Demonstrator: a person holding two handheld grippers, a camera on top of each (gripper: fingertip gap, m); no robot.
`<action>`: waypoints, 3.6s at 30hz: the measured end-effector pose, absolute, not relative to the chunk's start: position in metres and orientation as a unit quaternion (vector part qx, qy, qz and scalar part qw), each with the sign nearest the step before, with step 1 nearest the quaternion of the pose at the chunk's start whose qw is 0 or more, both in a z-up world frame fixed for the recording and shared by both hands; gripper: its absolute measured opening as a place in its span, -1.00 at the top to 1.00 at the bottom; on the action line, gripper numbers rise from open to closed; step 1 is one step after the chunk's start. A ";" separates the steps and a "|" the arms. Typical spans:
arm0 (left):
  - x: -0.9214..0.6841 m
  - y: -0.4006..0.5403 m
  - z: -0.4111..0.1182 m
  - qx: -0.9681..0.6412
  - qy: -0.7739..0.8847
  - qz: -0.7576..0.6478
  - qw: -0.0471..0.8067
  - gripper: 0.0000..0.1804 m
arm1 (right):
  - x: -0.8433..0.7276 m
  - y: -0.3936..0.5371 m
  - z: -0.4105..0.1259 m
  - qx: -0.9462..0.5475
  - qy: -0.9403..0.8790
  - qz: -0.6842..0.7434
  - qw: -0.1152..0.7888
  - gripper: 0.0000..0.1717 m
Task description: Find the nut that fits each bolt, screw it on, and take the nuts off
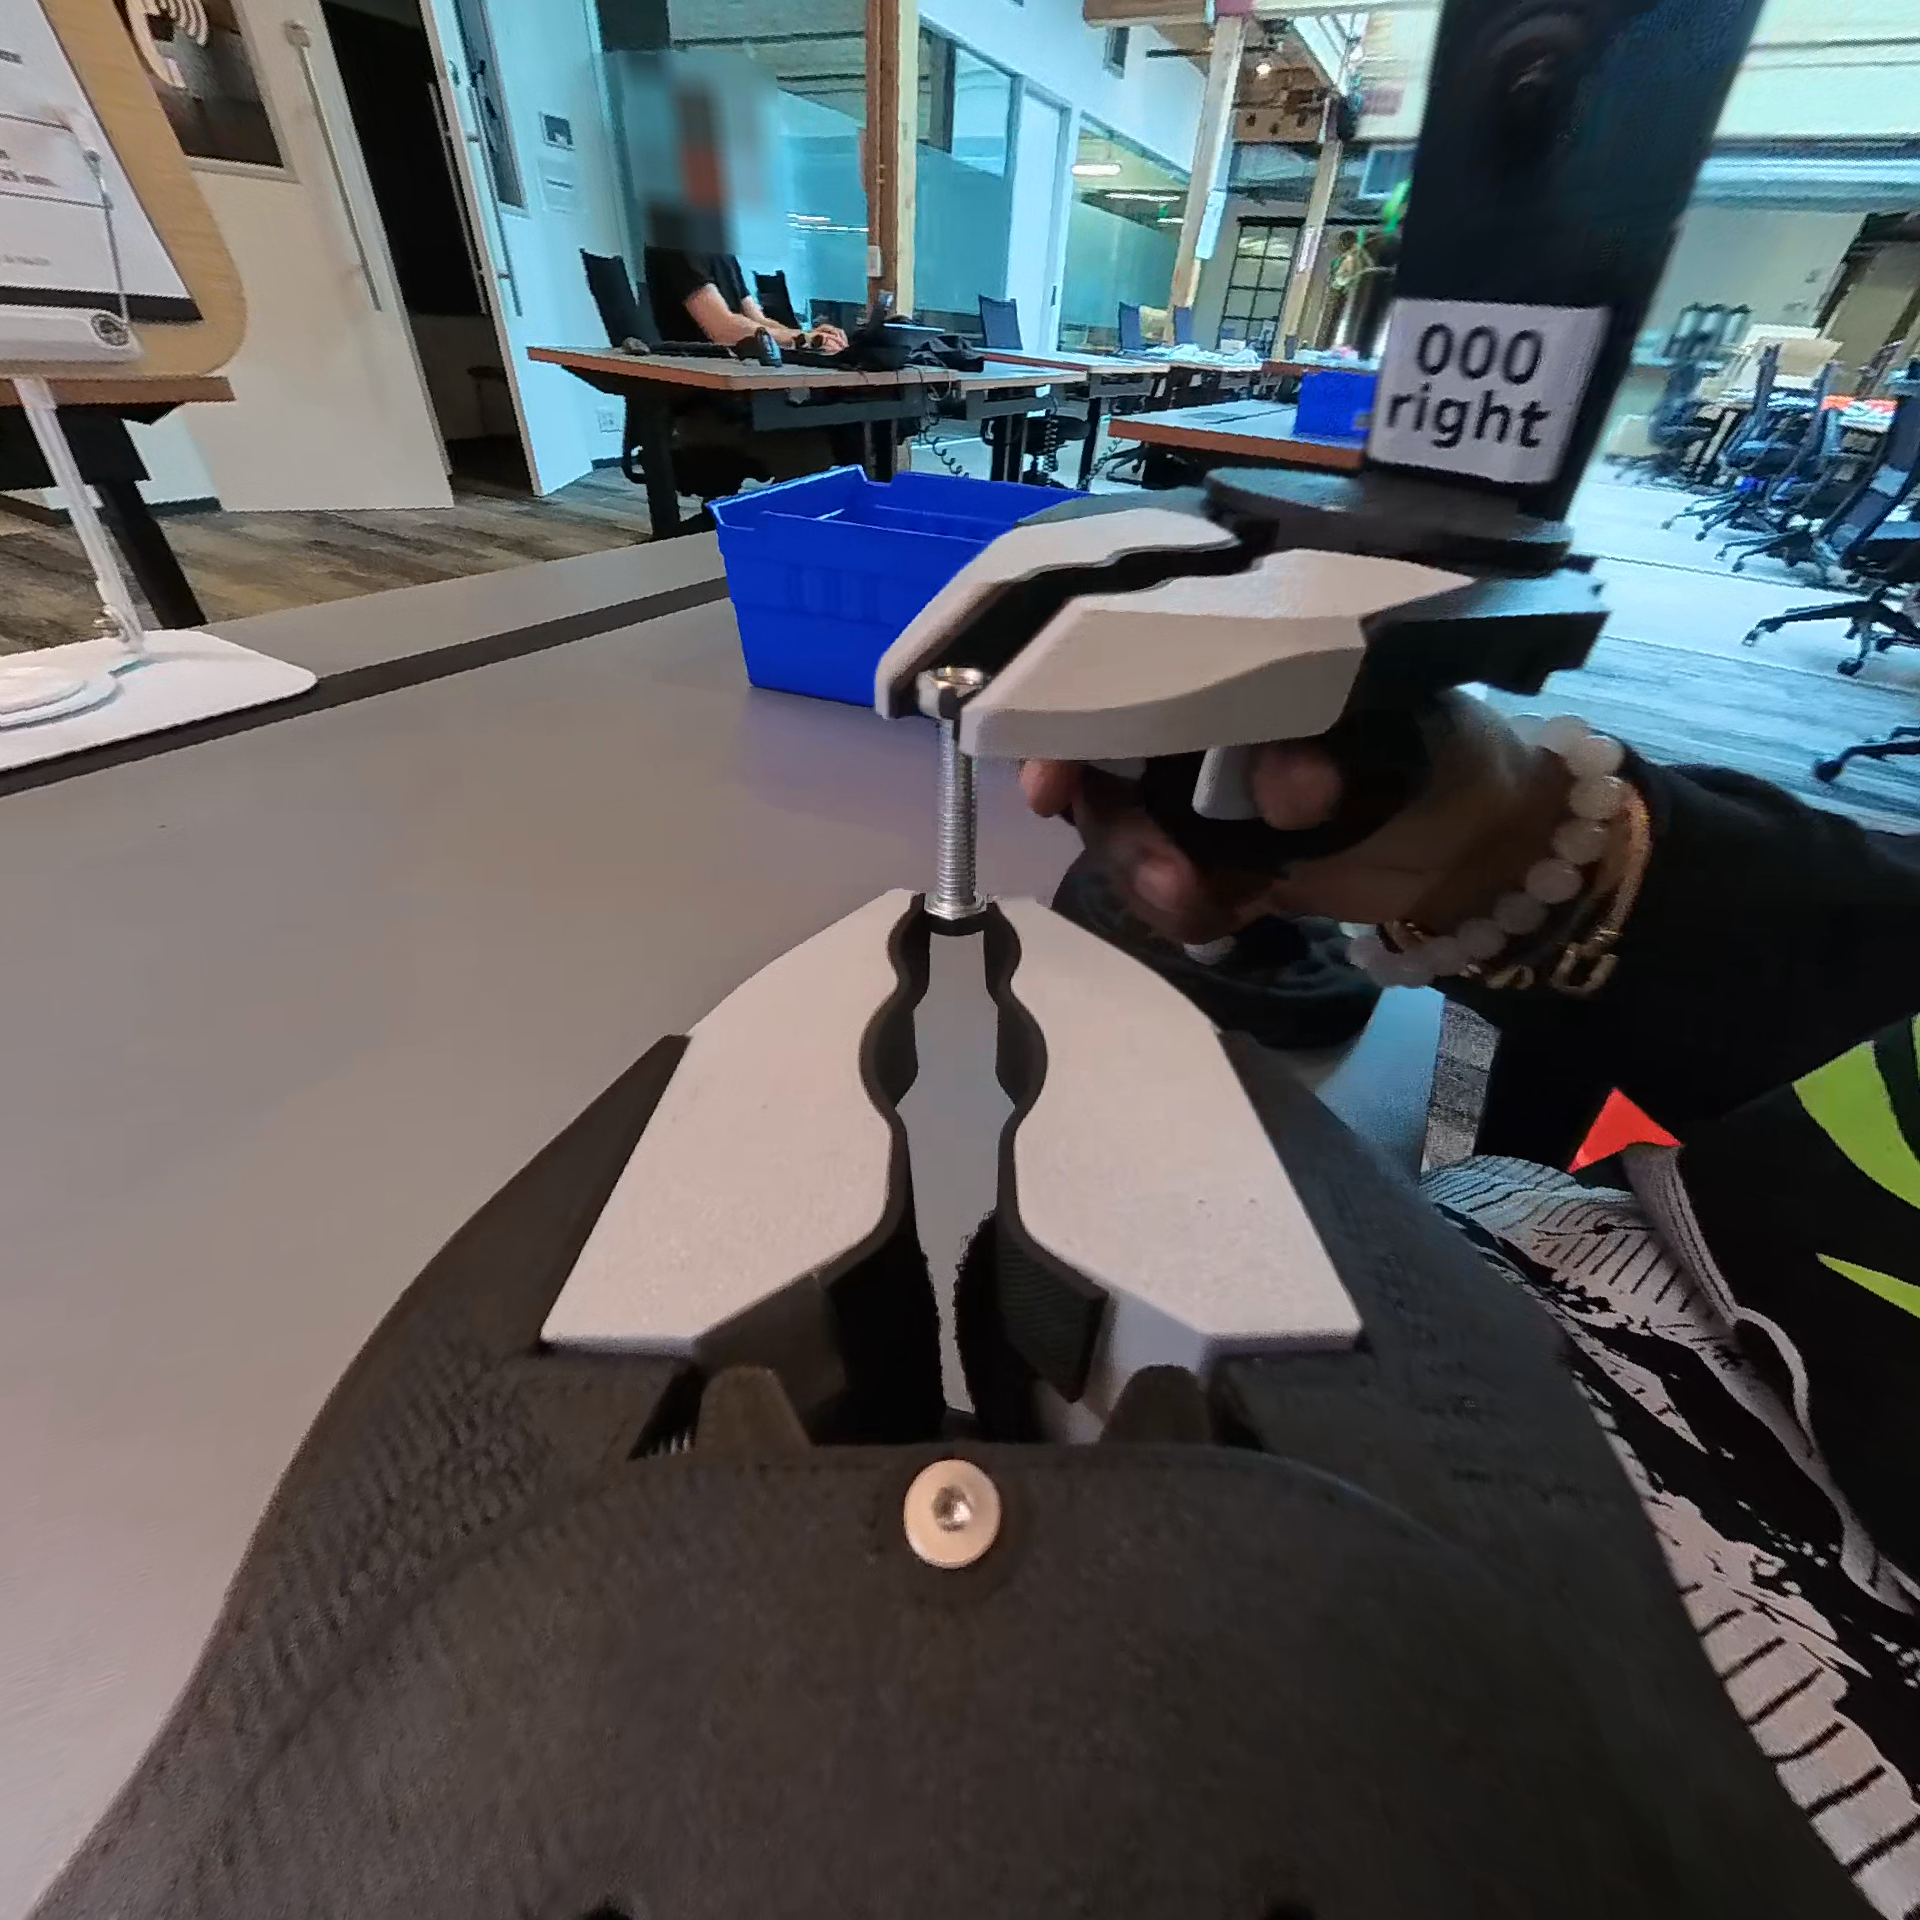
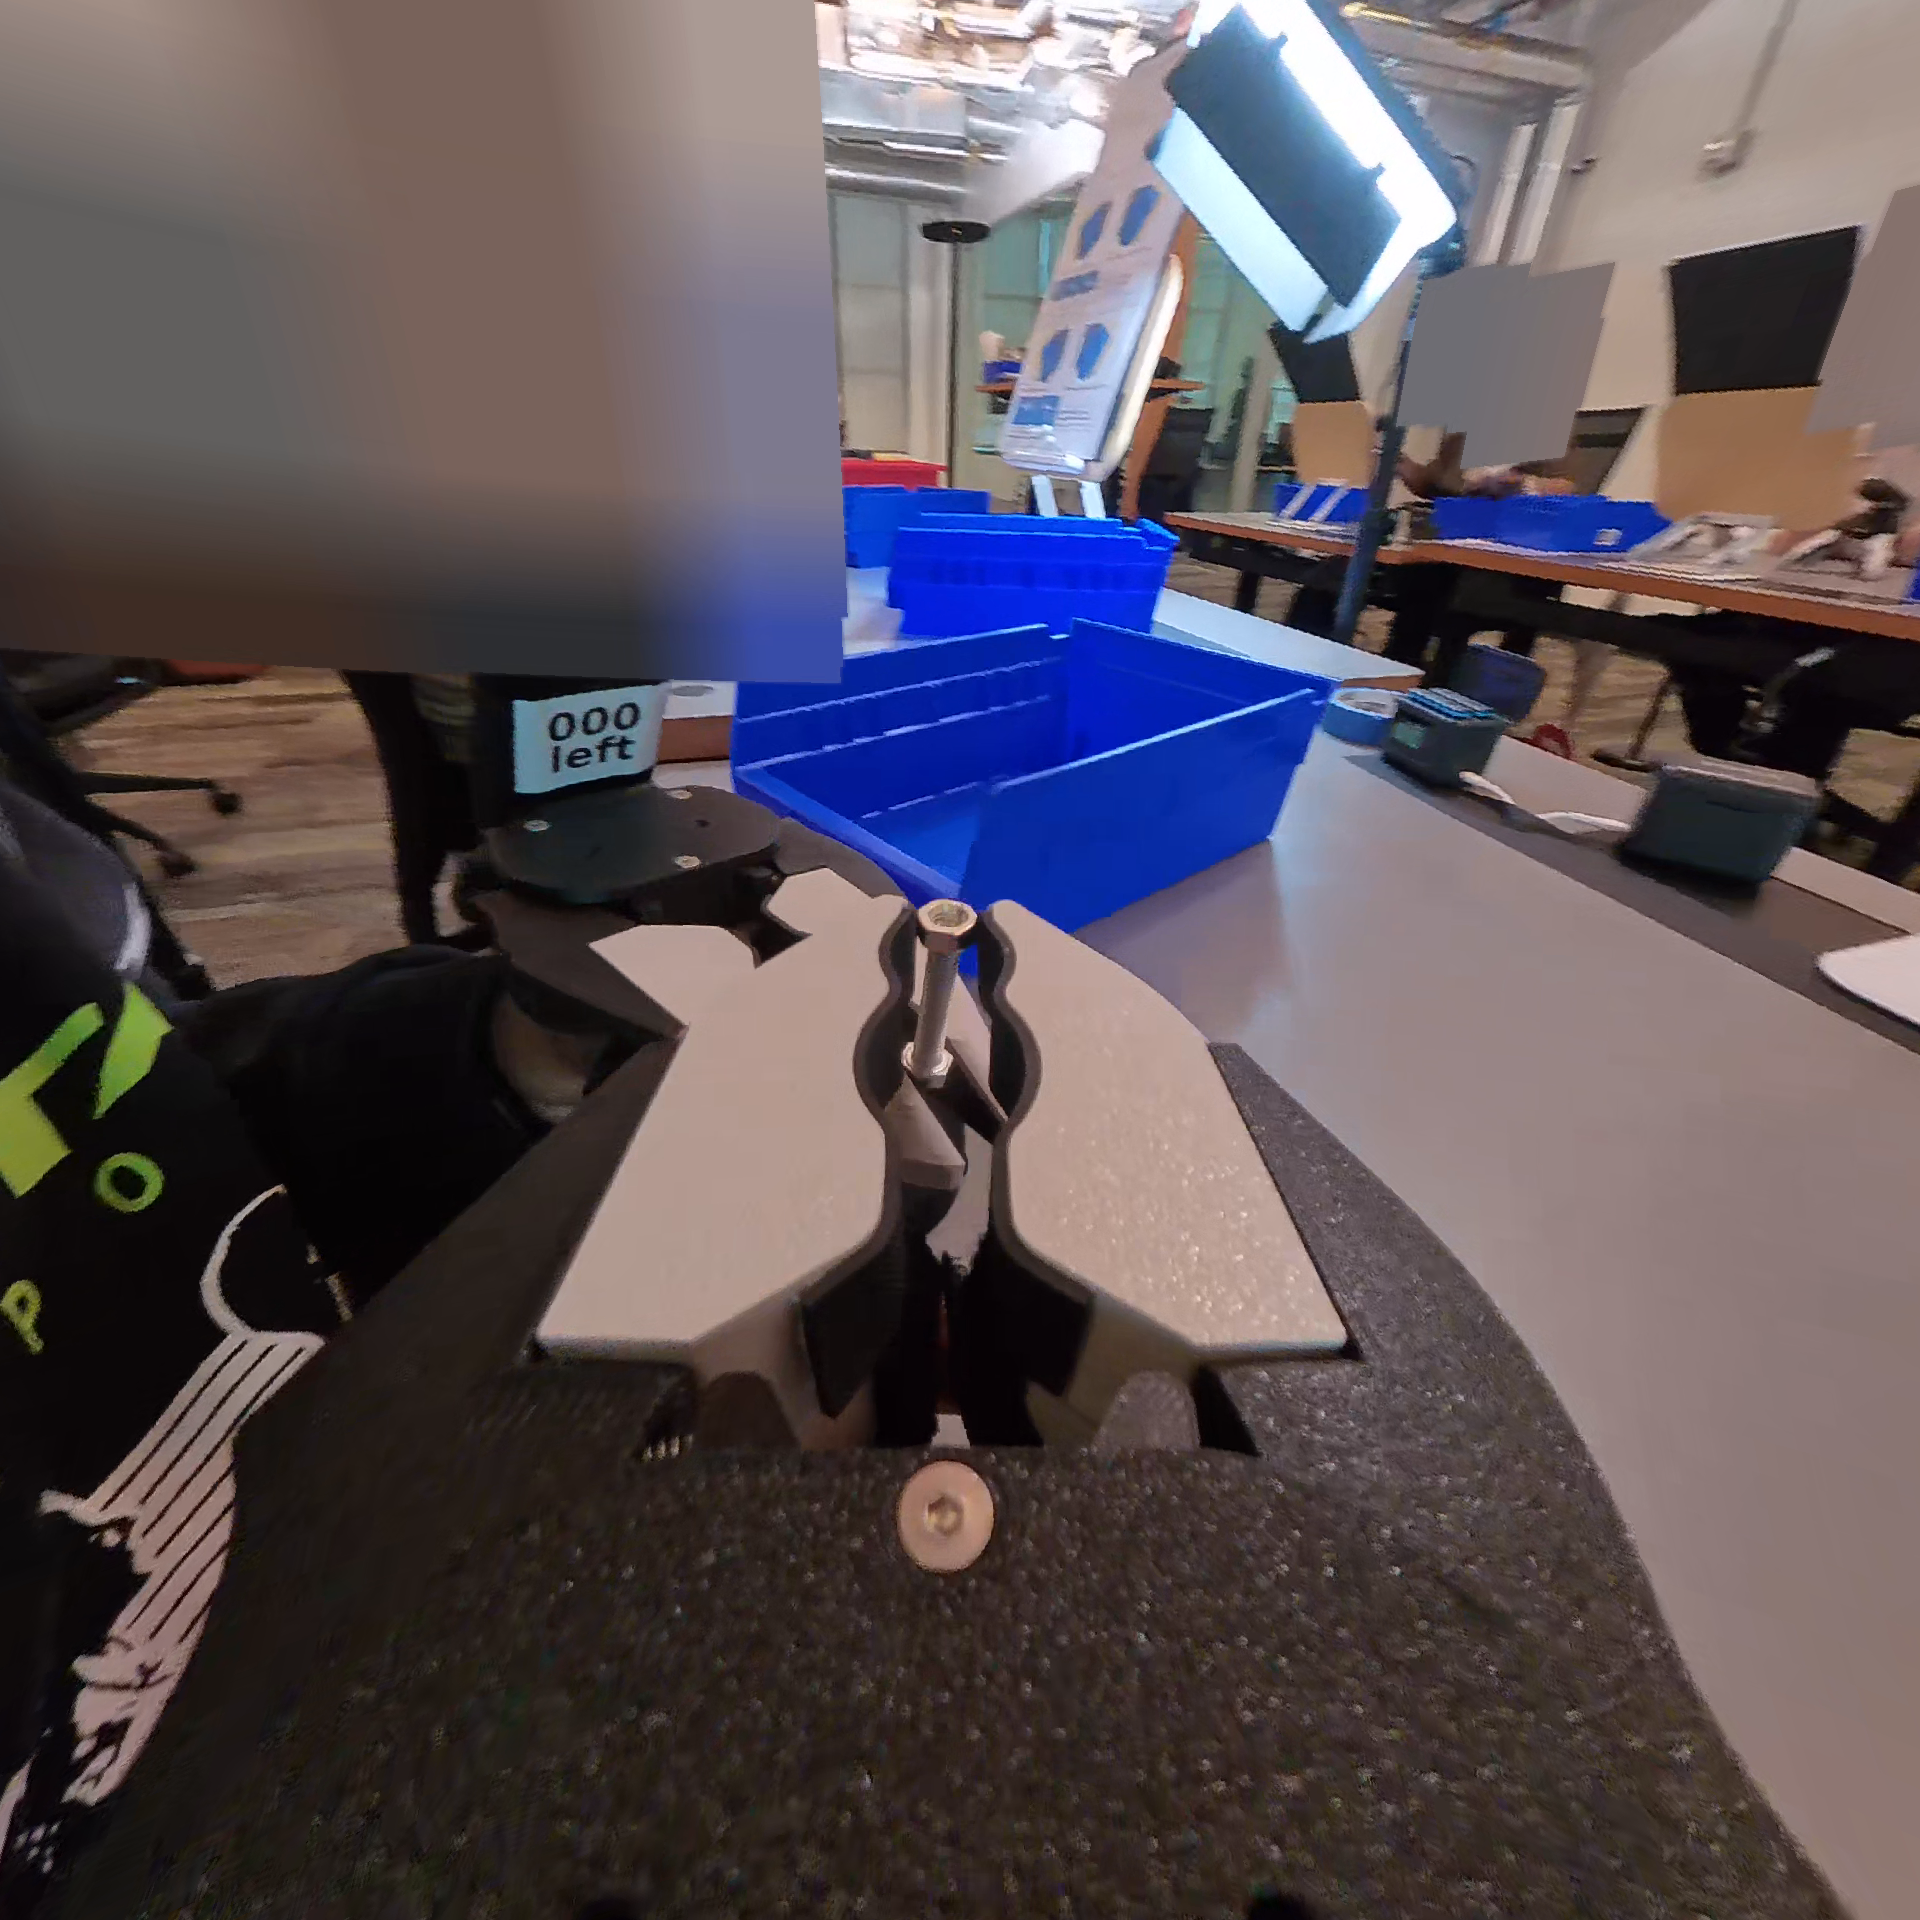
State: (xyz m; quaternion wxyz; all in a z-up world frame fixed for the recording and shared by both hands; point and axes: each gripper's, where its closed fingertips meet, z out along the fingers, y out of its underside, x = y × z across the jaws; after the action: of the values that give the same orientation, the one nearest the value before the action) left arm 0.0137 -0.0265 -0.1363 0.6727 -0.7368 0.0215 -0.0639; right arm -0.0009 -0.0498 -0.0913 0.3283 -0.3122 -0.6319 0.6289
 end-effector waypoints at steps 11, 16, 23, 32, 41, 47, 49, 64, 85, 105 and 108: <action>0.015 -0.027 -0.137 -0.739 0.027 -0.065 0.670 0.89 | -0.003 -0.051 -0.093 -0.340 -0.639 0.583 0.368 0.79; 0.025 -0.030 -0.134 -0.729 0.055 -0.103 0.675 0.89 | 0.010 -0.062 -0.087 -0.244 -0.676 0.654 0.237 0.62; 0.031 -0.032 -0.133 -0.724 0.075 -0.121 0.675 0.89 | 0.014 -0.066 -0.085 -0.186 -0.672 0.699 0.157 0.75; 0.017 -0.027 -0.136 -0.737 0.035 -0.053 0.673 0.89 | -0.002 -0.058 -0.091 -0.267 -0.660 0.657 0.247 0.87; 0.008 -0.024 -0.141 -0.751 0.017 0.001 0.661 0.89 | -0.010 -0.049 -0.096 -0.378 -0.618 0.599 0.341 0.86; 0.012 -0.025 -0.140 -0.746 0.029 -0.031 0.665 0.89 | 0.000 -0.054 -0.087 -0.324 -0.619 0.659 0.277 0.47; 0.014 -0.026 -0.140 -0.744 0.032 -0.044 0.665 0.89 | 0.004 -0.059 -0.084 -0.300 -0.616 0.681 0.259 0.50; 0.007 -0.027 -0.137 -0.736 0.006 -0.056 0.675 0.89 | 0.008 -0.052 -0.085 -0.317 -0.605 0.671 0.288 0.61; 0.001 -0.026 -0.140 -0.742 -0.011 -0.051 0.668 0.89 | 0.019 -0.064 -0.098 -0.312 -0.628 0.661 0.269 0.39; 0.004 -0.025 -0.145 -0.752 -0.004 -0.049 0.658 0.89 | -0.004 -0.079 -0.103 -0.294 -0.656 0.640 0.272 0.16; 0.002 -0.025 -0.144 -0.750 -0.009 -0.050 0.660 0.89 | 0.007 -0.072 -0.103 -0.304 -0.650 0.635 0.286 0.15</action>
State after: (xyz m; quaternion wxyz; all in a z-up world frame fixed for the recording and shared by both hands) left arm 0.0018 -0.0248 -0.1442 0.6595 -0.7500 -0.0094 -0.0498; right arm 0.0069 -0.0722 -0.1034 0.2861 -0.3039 -0.6499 0.6352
